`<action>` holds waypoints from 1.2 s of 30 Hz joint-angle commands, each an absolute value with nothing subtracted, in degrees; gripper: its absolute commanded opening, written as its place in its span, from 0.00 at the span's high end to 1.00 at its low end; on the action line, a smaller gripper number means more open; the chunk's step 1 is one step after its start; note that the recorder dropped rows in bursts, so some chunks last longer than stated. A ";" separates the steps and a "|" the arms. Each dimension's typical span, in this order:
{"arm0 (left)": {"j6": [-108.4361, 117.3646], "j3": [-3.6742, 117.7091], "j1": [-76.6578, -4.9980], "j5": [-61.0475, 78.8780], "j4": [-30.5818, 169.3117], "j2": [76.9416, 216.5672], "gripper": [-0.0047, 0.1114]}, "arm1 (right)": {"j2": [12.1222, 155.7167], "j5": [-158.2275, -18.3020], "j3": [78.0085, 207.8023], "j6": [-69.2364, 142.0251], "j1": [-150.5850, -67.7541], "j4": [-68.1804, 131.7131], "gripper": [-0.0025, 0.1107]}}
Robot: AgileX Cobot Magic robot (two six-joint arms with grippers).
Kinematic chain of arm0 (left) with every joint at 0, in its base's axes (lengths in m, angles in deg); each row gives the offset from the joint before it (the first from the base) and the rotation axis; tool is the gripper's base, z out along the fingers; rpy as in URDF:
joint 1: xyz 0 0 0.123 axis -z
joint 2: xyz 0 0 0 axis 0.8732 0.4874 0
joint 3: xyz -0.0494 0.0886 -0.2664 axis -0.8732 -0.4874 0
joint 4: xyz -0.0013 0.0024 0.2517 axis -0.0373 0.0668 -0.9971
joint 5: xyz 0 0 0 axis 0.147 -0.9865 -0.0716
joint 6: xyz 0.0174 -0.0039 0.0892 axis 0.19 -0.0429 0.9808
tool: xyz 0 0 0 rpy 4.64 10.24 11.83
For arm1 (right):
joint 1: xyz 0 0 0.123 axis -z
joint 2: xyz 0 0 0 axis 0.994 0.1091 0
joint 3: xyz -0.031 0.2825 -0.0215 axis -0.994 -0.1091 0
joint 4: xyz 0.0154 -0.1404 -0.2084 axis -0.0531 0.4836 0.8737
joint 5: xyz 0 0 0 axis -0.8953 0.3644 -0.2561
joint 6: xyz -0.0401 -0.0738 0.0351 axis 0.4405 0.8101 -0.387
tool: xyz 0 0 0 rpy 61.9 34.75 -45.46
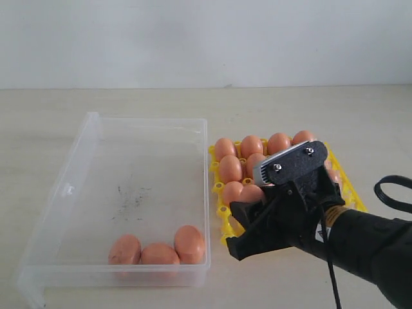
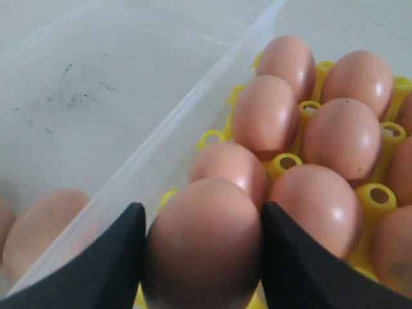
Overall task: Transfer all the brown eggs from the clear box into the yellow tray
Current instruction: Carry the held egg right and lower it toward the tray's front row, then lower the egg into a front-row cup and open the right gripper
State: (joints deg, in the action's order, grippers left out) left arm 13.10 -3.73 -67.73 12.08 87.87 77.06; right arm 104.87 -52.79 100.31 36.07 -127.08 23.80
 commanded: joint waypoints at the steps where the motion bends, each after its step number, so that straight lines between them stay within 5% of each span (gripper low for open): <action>1: 13.41 -3.67 -67.65 11.91 87.64 76.94 0.93 | 104.83 -57.35 104.00 36.12 -126.66 24.95 0.98; 24: 13.41 -3.67 -67.65 11.91 87.64 76.94 0.93 | 114.45 -53.99 106.67 32.60 -126.56 23.53 0.97; 32: 13.41 -3.67 -67.65 11.91 87.64 76.94 0.93 | 114.45 -55.69 106.67 31.12 -126.56 23.05 0.58; 36: 13.41 -3.67 -67.65 11.91 87.64 76.94 0.93 | 114.45 -57.14 106.67 31.12 -126.56 21.76 0.55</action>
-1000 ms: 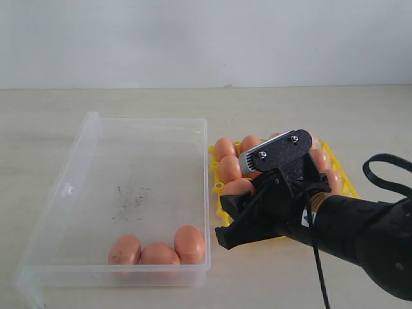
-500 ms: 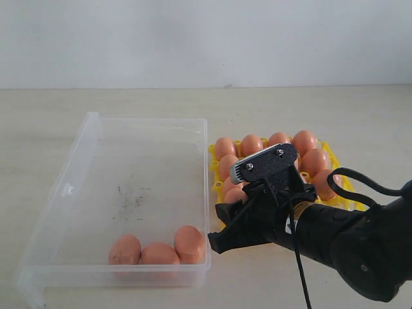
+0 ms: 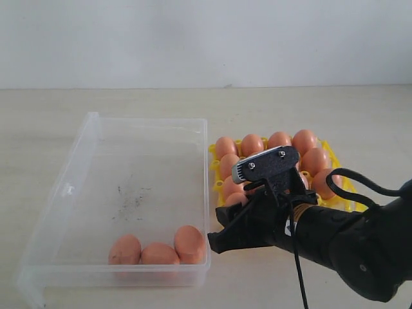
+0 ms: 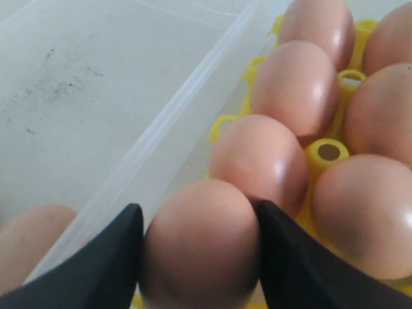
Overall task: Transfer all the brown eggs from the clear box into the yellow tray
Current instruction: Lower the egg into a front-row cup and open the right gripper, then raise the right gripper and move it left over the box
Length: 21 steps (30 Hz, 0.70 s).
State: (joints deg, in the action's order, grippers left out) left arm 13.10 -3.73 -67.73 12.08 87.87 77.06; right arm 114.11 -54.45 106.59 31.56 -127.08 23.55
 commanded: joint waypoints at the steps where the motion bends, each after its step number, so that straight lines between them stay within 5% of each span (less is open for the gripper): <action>1: 13.41 -3.67 -67.65 11.91 87.64 76.94 0.93 | 114.45 -57.44 106.67 31.12 -126.56 21.76 0.55; 21: 13.41 -3.67 -67.65 11.91 87.64 76.94 0.93 | 105.49 -62.98 106.67 41.29 -126.56 14.26 0.59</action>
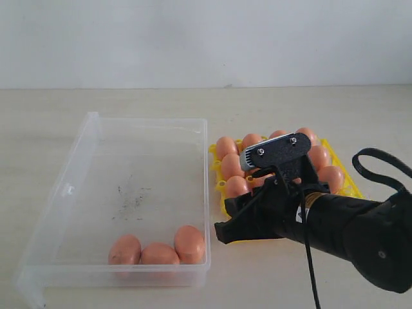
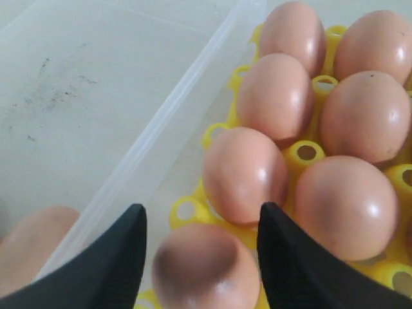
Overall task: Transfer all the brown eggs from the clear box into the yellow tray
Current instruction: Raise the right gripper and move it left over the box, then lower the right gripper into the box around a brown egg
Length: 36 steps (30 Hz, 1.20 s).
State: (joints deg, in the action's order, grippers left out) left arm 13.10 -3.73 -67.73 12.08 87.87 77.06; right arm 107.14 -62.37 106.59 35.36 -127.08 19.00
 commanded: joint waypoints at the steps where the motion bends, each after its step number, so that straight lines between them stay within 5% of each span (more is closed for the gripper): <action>1: 13.41 -3.67 -67.65 11.91 87.64 76.94 0.93 | 104.94 -62.85 106.67 42.82 -126.56 12.38 0.59; 9: 13.41 -3.67 -67.65 11.91 87.64 76.94 0.93 | 98.27 -64.55 106.89 43.66 -128.84 19.04 0.61; 11: 13.41 -3.67 -67.65 11.91 87.64 76.94 0.93 | 97.35 -72.30 110.28 43.55 -131.17 24.81 0.84; 12: 13.41 -3.67 -67.65 11.91 87.64 76.94 0.93 | 97.35 -78.73 114.50 43.55 -132.41 24.82 0.98; 19: 13.41 -3.67 -67.65 11.91 87.64 76.94 0.93 | 111.18 -133.42 151.50 39.36 -132.24 23.09 0.98; 24: 13.41 -3.67 -67.65 11.91 87.64 76.94 0.93 | 124.41 -152.71 165.36 34.35 -132.24 27.96 0.98; 28: 13.41 -3.67 -67.65 11.91 87.64 76.94 0.93 | 128.51 -152.79 166.27 34.06 -132.24 29.11 0.90; 33: 13.41 -3.67 -67.65 11.91 87.64 76.94 0.93 | 129.30 -149.01 166.27 34.93 -132.35 28.89 0.59; 36: 13.41 -3.67 -67.65 11.91 87.64 76.94 0.93 | 129.33 -148.61 166.27 33.34 -132.36 28.89 0.50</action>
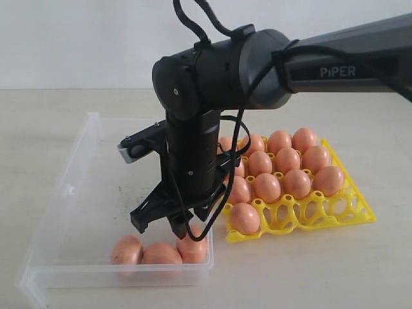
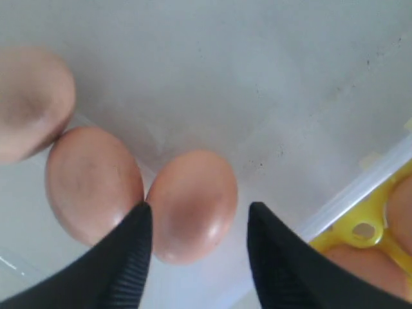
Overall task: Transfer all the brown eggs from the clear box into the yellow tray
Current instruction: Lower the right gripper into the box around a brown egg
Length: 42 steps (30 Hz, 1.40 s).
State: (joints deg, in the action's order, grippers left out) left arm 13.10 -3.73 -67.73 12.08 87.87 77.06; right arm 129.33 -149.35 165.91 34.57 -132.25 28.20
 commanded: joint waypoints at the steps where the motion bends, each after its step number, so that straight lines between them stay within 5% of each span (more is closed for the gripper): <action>1: 13.41 -3.67 -67.65 11.91 87.64 76.94 0.93 | 129.33 -148.61 166.27 33.10 -132.36 28.89 0.50; 42: 13.41 -3.67 -67.65 11.91 87.64 76.94 0.93 | 136.19 -150.71 166.15 46.54 -132.36 26.15 0.52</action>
State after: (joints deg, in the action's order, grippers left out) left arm 13.10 -3.73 -67.73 12.08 87.87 77.06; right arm 136.14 -150.92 165.91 42.18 -132.34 25.57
